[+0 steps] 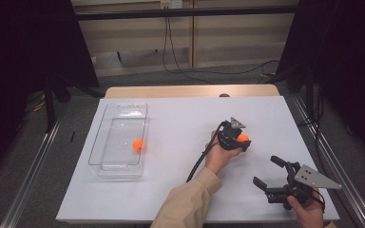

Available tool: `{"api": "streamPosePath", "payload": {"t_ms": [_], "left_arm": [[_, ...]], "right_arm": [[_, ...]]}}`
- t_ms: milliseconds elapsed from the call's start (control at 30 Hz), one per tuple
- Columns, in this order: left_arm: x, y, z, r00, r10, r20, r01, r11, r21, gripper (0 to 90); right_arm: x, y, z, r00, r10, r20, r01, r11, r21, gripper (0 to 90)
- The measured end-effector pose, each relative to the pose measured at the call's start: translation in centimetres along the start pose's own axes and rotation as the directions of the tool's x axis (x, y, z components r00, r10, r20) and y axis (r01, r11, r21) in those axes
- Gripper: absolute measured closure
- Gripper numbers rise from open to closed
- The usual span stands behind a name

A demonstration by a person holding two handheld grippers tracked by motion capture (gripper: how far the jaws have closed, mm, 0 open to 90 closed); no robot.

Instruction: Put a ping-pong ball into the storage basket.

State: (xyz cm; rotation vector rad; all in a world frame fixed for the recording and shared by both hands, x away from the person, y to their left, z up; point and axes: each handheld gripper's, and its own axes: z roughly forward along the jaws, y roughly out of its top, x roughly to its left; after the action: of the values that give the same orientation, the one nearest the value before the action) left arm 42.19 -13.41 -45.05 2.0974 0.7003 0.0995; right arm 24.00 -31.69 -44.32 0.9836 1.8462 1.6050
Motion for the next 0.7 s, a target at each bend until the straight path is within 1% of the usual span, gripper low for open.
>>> {"api": "streamPosePath", "payload": {"t_ms": [67, 200, 300, 500, 600, 700], "left_arm": [[0.0, -0.1, -0.3, 1.0000, -0.002, 0.001, 0.002, 1.0000, -0.004, 51.1], [0.2, -0.3, -1.0, 0.9999, 0.011, 0.007, -0.011, 0.9999, -0.005, 51.1], [0.2, -0.5, -1.3, 0.9999, 0.006, 0.013, -0.006, 0.9999, -0.011, 51.1], [0.1, -0.7, -2.0, 0.9997, 0.019, 0.019, -0.019, 0.9998, -0.003, 51.1], [0.1, -0.8, -2.3, 0.9997, 0.012, 0.020, -0.012, 0.9999, -0.007, 51.1], [0.2, -0.9, -2.5, 0.9996, 0.015, 0.023, -0.014, 0.9999, -0.005, 51.1]], "right_arm": [[0.0, 0.0, 0.0, 1.0000, 0.001, 0.000, -0.001, 1.000, 0.000, 1.3], [0.0, 0.0, 0.0, 1.0000, -0.002, 0.000, 0.002, 1.000, 0.001, 1.3], [0.0, 0.0, 0.0, 1.0000, -0.002, -0.001, 0.002, 1.000, 0.001, 1.3], [0.0, 0.0, 0.1, 1.0000, -0.004, 0.000, 0.004, 1.000, 0.003, 1.3], [0.1, 0.0, 0.1, 1.0000, -0.001, 0.000, 0.001, 1.000, 0.003, 1.3], [0.0, 0.0, 0.1, 1.0000, -0.001, 0.000, 0.001, 1.000, 0.003, 1.3]]}}
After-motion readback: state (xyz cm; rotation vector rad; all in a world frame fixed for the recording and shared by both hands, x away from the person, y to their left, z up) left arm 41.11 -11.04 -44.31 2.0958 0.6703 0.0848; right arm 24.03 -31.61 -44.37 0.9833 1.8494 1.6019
